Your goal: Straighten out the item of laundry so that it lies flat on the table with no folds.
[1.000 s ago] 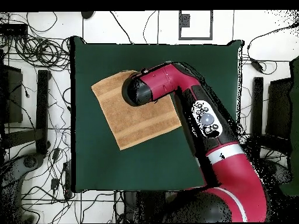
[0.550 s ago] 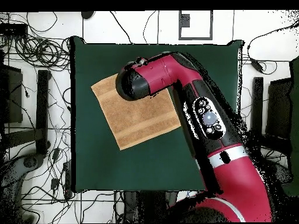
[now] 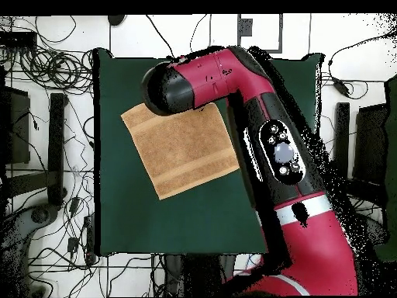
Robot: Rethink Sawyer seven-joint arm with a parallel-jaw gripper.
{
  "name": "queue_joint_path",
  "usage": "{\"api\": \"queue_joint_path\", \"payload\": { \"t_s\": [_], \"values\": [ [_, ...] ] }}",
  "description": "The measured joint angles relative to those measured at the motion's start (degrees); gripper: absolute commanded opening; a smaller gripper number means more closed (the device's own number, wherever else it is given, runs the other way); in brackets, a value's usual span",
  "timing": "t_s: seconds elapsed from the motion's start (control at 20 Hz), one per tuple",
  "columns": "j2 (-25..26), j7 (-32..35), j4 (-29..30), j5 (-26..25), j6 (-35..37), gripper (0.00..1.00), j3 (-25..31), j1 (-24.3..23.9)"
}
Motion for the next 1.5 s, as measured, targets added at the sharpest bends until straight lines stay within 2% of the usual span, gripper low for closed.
{"api": "queue_joint_path", "payload": {
  "t_s": [0.8,1.5],
  "values": [
    [2.42,-0.01,0.04,0.49,1.81,1.0,-0.01,-1.41],
    [5.25,-0.7,0.22,2.1,13.32,1.0,-0.01,-2.08]
  ]
}}
